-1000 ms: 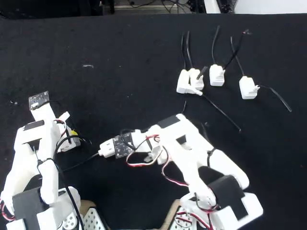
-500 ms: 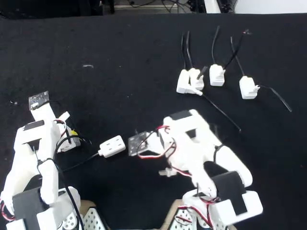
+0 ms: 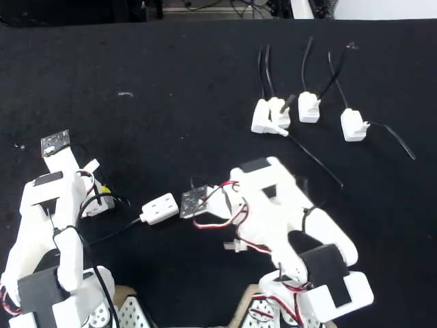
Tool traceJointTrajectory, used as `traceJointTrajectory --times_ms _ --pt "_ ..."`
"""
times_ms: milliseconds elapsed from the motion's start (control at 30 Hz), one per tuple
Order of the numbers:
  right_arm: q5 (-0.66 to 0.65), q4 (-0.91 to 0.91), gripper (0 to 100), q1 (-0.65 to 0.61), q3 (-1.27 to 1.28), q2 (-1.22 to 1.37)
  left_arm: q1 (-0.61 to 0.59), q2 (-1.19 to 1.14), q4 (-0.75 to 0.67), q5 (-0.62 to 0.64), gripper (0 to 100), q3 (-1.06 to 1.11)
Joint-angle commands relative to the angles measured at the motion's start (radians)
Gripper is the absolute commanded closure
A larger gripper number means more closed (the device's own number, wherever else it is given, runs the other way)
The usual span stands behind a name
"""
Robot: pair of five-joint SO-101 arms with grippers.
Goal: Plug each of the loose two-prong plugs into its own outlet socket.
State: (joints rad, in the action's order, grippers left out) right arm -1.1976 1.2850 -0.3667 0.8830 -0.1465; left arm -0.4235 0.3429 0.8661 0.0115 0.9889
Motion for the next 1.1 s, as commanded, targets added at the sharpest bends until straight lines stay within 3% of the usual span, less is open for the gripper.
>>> traceJointTrajectory --times_ms 0,233,433,533,700,933,1067 --pt "0.089 -0.009 98.7 -0.075 0.010 -0.113 -0.018 0.023 -0.009 0.009 77 -0.018" --pt "0.227 -0.084 98.5 -0.255 0.101 -0.283 -0.018 0.023 -0.008 0.009 77 -0.016" --pt "0.388 -0.385 98.4 -0.259 0.232 -0.300 -0.018 0.023 -0.005 0.009 77 -0.016" --pt "0.405 -0.479 98.6 -0.259 0.282 -0.300 -0.018 0.023 -0.005 0.009 77 -0.016" --pt "0.413 -0.440 98.6 -0.259 0.285 -0.308 -0.018 0.023 -0.005 0.009 77 -0.016" --pt "0.407 -0.227 98.4 -0.261 0.237 -0.308 -0.018 0.023 -0.008 0.009 77 -0.016" --pt "0.407 -0.262 98.4 -0.258 0.236 -0.303 -0.018 0.023 -0.008 0.009 77 -0.016"
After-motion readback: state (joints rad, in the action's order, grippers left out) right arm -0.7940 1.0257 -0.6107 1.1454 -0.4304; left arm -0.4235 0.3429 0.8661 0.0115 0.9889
